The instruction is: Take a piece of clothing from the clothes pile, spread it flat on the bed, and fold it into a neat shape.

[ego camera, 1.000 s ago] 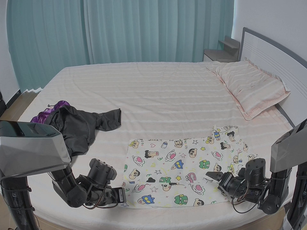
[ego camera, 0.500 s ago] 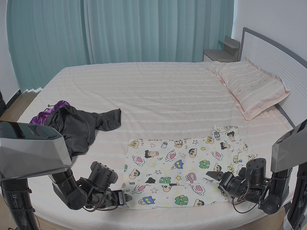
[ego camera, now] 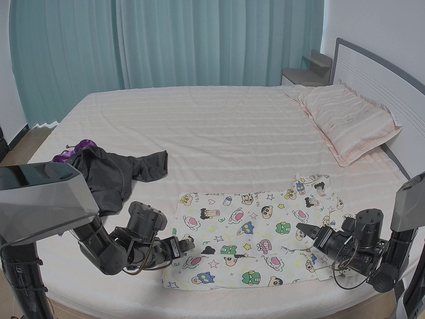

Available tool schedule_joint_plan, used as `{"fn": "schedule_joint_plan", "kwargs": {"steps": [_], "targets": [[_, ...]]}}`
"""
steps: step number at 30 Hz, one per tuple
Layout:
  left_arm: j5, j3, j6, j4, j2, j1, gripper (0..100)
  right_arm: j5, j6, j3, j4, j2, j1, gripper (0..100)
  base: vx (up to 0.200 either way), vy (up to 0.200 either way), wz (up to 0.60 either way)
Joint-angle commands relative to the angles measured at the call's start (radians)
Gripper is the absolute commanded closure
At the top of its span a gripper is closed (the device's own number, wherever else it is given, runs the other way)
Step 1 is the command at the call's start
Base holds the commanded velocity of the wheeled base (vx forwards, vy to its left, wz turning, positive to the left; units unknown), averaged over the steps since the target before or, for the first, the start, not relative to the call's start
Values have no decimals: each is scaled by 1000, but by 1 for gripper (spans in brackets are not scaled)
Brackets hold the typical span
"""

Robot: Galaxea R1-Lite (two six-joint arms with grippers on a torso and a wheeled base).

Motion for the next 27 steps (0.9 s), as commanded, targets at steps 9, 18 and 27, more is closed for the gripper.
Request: {"fn": "schedule_joint_plan", "kwargs": {"steps": [9,18,27], "targets": [[4,-49,20,-4,98,-10,0,2,-90,48,-13,-11,-162,0,0,0,0],[7,-61,28,-4,111,-11,0,50,-154,59,-13,0,-311,0,0,0,0],[11,-67,28,-2,114,-16,100,179,-332,77,-9,12,-555,0,0,0,0]]}}
